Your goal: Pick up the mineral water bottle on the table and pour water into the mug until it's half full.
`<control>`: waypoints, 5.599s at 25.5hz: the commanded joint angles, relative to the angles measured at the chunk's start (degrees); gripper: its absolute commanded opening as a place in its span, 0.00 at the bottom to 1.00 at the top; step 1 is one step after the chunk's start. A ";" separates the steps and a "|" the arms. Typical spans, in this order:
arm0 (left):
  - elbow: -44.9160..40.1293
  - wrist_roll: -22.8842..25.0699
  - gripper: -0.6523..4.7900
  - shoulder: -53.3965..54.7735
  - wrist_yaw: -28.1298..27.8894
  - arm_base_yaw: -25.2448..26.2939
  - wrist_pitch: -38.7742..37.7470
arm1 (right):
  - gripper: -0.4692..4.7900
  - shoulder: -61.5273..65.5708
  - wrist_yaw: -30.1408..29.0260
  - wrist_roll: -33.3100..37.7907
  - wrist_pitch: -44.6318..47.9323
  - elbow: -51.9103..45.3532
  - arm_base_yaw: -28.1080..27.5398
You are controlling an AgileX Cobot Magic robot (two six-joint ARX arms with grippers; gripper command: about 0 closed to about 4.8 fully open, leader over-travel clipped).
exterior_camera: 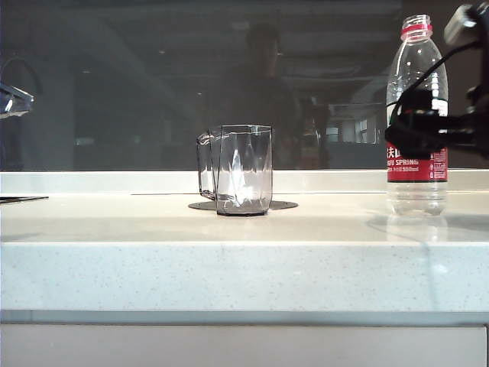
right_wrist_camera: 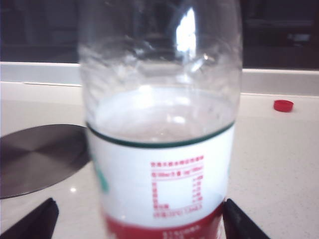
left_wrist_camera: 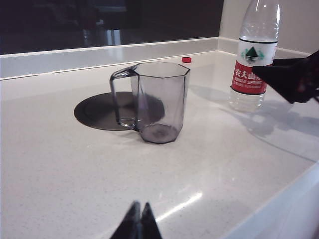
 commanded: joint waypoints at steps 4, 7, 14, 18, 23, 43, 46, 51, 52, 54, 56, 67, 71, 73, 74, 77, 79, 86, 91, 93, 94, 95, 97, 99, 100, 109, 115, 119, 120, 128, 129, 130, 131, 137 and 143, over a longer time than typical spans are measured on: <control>0.13 -0.15 0.11 0.00 0.04 0.04 0.55 | 1.00 5.53 0.94 -0.04 1.84 4.44 -0.02; 0.13 -0.15 0.11 0.00 0.07 0.04 0.55 | 1.00 6.73 2.08 -0.04 1.81 5.79 -0.04; 0.13 -0.15 0.11 0.00 0.04 0.04 0.52 | 1.00 9.05 3.32 0.11 1.55 8.90 -0.81; 0.13 -0.15 0.11 0.00 0.04 0.04 0.52 | 1.00 10.01 3.30 0.17 1.38 9.94 -0.94; 0.13 -0.15 0.11 0.00 0.07 0.04 0.48 | 0.96 10.01 3.30 0.17 1.36 9.90 -0.94; 0.15 -0.17 0.11 0.00 0.09 1.03 0.35 | 0.53 9.84 3.30 0.07 1.60 9.90 -0.92; 0.15 -0.17 0.11 0.00 0.07 3.85 0.35 | 0.52 8.94 3.10 -3.08 1.68 9.90 -0.87; 0.13 -0.15 0.11 0.00 -0.42 10.54 0.33 | 0.52 5.11 1.40 -15.30 -0.79 9.99 0.57; 0.13 -0.15 0.11 0.00 -0.70 10.56 0.33 | 0.52 4.66 1.46 -17.00 -1.31 10.08 0.90; 0.13 -0.17 0.11 0.00 -0.76 10.43 0.31 | 0.52 3.45 1.68 -20.44 -4.57 11.10 1.73; 0.13 -0.15 0.11 0.00 -0.72 10.40 0.33 | 0.52 2.56 1.60 -22.49 -9.31 12.98 2.43; 0.15 -0.15 0.11 0.00 -0.74 10.40 0.33 | 0.52 1.81 1.97 -35.78 -31.91 25.57 4.42; 0.15 -0.15 0.11 0.00 -0.74 10.40 0.33 | 0.52 1.46 2.69 -45.29 -32.00 25.77 4.44; 0.15 -0.15 0.11 0.00 -0.74 10.40 0.33 | 0.52 1.18 3.48 -48.37 -32.04 25.83 4.61; 0.13 -0.15 0.11 0.00 -0.74 10.40 0.33 | 0.52 1.01 3.76 -49.55 -32.11 25.86 4.85; 0.13 -0.15 0.11 0.00 -0.74 10.40 0.33 | 0.52 0.24 4.96 -54.01 -32.50 26.32 5.20; 0.13 -0.15 0.11 0.00 -0.76 10.43 0.33 | 0.52 -0.15 6.67 -55.32 -32.54 26.34 5.20; 0.13 -0.15 0.11 0.00 -0.57 10.43 0.33 | 0.52 -1.62 6.69 -58.82 -33.40 26.32 5.20; 0.13 -0.15 0.11 0.00 -0.55 10.43 0.33 | 0.52 -2.40 6.71 -61.88 -33.88 26.29 5.20; 0.15 -0.15 0.11 0.00 -0.55 10.43 0.33 | 0.52 -2.64 6.71 -62.84 -34.21 26.29 5.20; 0.15 -0.15 0.11 0.00 -0.57 10.43 0.33 | 0.52 -2.89 6.71 -64.15 -34.80 26.29 5.20; 0.13 -0.15 0.11 0.00 -0.57 10.43 0.31 | 0.52 -2.95 6.75 -66.55 -35.32 26.27 5.20; 0.15 -0.15 0.11 0.00 -0.57 10.43 0.31 | 0.52 -2.97 6.71 -69.29 -35.45 26.27 5.20; 0.15 -0.15 0.11 0.00 -0.57 10.43 0.33 | 0.52 -2.97 6.71 -71.01 -35.36 26.27 5.20; 0.15 -0.17 0.11 0.00 -0.57 10.43 0.33 | 0.52 -2.97 6.71 -71.87 -35.30 26.27 5.20; 0.15 -0.15 0.11 0.00 -0.57 10.43 0.33 | 0.52 -2.97 6.73 -78.42 -35.08 26.27 5.18; 0.15 -0.15 0.11 0.00 -0.57 10.43 0.33 | 0.52 -3.15 6.73 -82.29 -35.06 26.32 5.18; 0.15 -0.17 0.11 0.00 -0.55 10.43 0.33 | 0.52 -3.26 6.62 -84.13 -34.12 26.29 5.18; 0.15 -0.17 0.11 0.00 -0.57 10.43 0.33 | 0.52 -3.26 6.47 -84.13 -33.68 26.32 5.18; 0.15 -0.15 0.11 0.00 -0.57 10.43 0.33 | 0.47 -3.26 6.73 -84.13 -31.61 26.32 5.16; 0.15 -0.15 0.11 0.00 -0.57 10.43 0.33 | 0.47 -3.26 6.71 -84.15 -31.58 26.32 5.16; 0.15 -0.15 0.11 0.00 -0.57 10.43 0.33 | 0.47 -3.26 6.71 -84.15 -31.58 26.32 5.16; 0.15 -0.15 0.11 0.00 -0.57 10.43 0.33 | 0.47 -3.26 6.71 -84.32 -31.58 26.32 5.16; 0.15 -0.15 0.11 0.00 -0.57 10.43 0.33 | 0.47 -3.26 6.71 -85.61 -31.61 26.32 5.11; 0.15 -0.15 0.11 0.00 -0.57 10.43 0.33 | 0.47 -3.26 6.71 -85.64 -31.52 26.34 5.11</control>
